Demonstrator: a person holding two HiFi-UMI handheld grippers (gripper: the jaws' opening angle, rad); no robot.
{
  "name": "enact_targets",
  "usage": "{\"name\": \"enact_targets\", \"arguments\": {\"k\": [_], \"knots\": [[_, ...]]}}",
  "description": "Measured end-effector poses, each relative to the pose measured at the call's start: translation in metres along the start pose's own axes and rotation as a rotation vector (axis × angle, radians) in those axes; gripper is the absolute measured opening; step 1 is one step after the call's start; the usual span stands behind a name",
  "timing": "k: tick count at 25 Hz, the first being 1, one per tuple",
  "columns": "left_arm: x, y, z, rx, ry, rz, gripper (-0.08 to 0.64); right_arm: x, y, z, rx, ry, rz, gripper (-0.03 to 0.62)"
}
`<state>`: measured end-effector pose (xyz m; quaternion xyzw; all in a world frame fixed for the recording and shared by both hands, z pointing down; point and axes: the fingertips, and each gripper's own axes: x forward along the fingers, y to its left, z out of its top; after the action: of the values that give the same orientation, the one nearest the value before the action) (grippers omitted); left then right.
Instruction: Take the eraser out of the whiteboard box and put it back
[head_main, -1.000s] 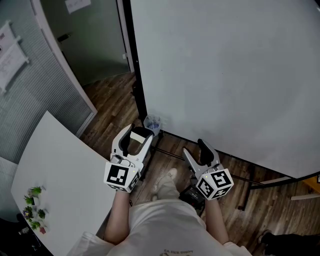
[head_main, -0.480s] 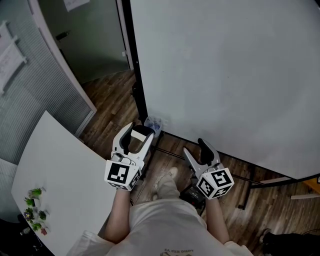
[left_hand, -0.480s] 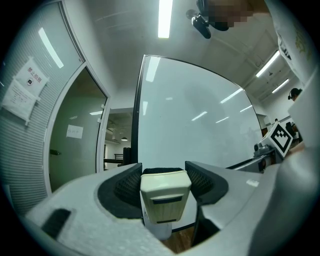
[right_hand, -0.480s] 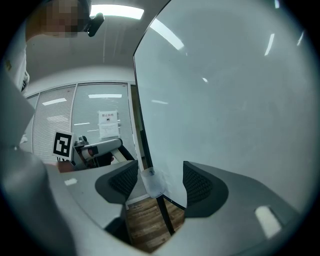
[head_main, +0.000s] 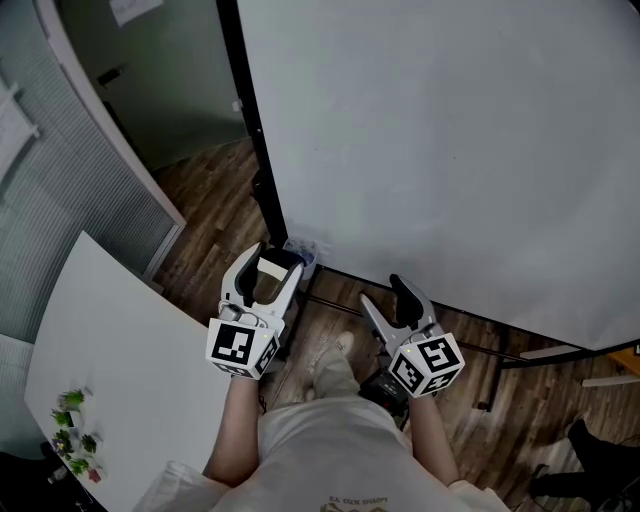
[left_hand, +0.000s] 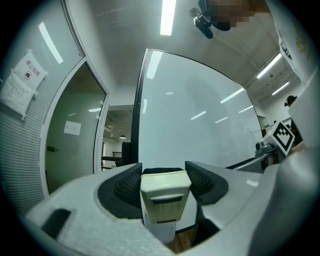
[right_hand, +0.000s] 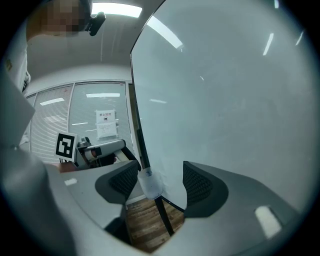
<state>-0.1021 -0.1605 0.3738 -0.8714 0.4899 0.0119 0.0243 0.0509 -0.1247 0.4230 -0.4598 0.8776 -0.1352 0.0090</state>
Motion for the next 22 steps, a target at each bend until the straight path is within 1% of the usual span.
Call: {"name": "enact_targets", "arguments": {"k": [12, 22], "knots": [[0.014, 0.005, -0.005, -0.013, 0.005, -0.012, 0.267, 0.005, -0.003, -0.005, -0.002, 0.023, -0.008, 0.287], [0.025, 0.012, -0.018, -0.029, 0.024, -0.012, 0.267, 0.016, -0.009, -0.009, 0.008, 0.036, -0.007, 0.285]]}}
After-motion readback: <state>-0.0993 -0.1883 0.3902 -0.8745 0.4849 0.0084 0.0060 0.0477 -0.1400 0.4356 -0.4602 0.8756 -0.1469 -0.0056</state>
